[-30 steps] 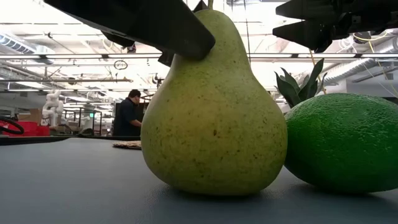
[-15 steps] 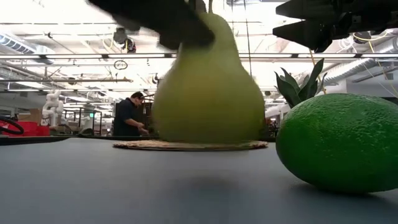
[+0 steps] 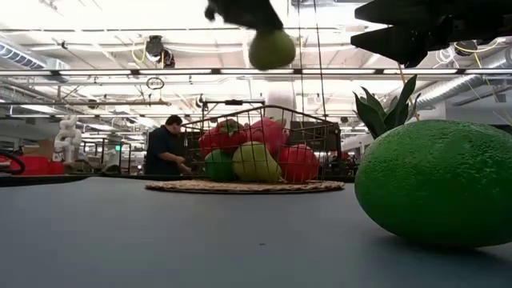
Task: Build produce basket
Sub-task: Put the green pear into the gold wire basket, then put the green lime into the gold wire basket, then put the top right red apple into the gold wire basket
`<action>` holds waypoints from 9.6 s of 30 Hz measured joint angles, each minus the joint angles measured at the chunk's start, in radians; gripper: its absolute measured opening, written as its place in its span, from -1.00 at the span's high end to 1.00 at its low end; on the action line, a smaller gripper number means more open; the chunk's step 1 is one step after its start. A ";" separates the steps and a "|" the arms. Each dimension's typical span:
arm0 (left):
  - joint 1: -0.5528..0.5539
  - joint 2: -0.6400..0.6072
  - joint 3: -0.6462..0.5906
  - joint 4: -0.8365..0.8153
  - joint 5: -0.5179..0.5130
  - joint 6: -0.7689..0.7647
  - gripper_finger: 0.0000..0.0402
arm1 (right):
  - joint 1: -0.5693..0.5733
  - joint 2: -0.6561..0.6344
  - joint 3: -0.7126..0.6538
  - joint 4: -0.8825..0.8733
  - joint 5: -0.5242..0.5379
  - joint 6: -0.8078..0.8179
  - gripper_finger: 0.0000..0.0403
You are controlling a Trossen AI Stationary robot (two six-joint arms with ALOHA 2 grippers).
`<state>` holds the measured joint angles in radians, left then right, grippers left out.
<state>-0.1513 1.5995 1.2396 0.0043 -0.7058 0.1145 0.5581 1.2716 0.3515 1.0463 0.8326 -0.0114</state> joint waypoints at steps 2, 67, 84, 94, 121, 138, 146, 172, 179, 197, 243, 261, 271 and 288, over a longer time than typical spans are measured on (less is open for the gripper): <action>0.088 0.017 0.000 0.045 0.033 -0.028 0.08 | 0.000 0.000 0.000 0.001 0.000 -0.001 -0.55; -0.336 0.498 0.000 0.480 0.464 -0.344 -0.48 | 0.070 0.001 0.000 -0.093 -0.074 0.254 -0.55; -0.364 0.579 0.000 0.476 0.472 -0.405 -0.63 | 0.139 0.052 0.000 -0.095 -0.071 0.308 -0.55; -0.355 0.650 0.001 0.582 0.481 -0.234 -0.50 | 0.139 0.052 0.000 -0.093 -0.070 0.288 -0.55; -0.267 0.443 -0.002 0.354 0.494 -0.027 -0.32 | 0.137 0.051 0.000 -0.005 -0.070 0.192 -0.55; 0.092 0.037 0.001 -0.138 0.319 0.194 -0.35 | 0.118 0.051 0.000 -0.140 -0.066 0.126 -0.55; 0.423 0.032 0.001 -0.165 0.351 0.183 -0.29 | 0.062 0.051 0.000 -0.188 0.068 0.090 -0.55; 0.488 0.042 0.000 -0.160 0.788 -0.010 -0.81 | 0.045 -0.083 0.000 -0.139 0.083 -0.038 -0.55; 0.269 0.061 0.000 0.031 0.794 -0.005 -0.70 | 0.085 -0.136 0.000 -0.135 0.082 0.014 -0.55; 0.083 0.568 0.175 0.644 0.881 -0.074 -0.69 | 0.137 -0.435 0.000 0.234 0.130 -0.444 -0.55; 0.082 1.242 0.959 0.488 0.932 -0.065 -0.90 | 0.129 -0.451 0.000 0.138 0.111 -0.344 -0.55; 0.064 0.913 0.962 -0.089 0.719 0.174 -0.44 | 0.131 -0.451 0.000 0.110 0.108 -0.345 -0.55; 0.163 0.692 0.961 -0.512 0.458 0.203 -0.41 | 0.144 -0.453 0.001 0.116 -0.103 -0.278 -0.55; 0.359 0.595 0.958 -0.793 0.462 0.139 -0.41 | 0.170 -0.453 0.001 0.115 -0.085 -0.345 -0.55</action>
<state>0.2076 2.1945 2.1971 -0.7884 -0.2436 0.2531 0.7284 0.8185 0.3523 1.1609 0.7473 -0.3561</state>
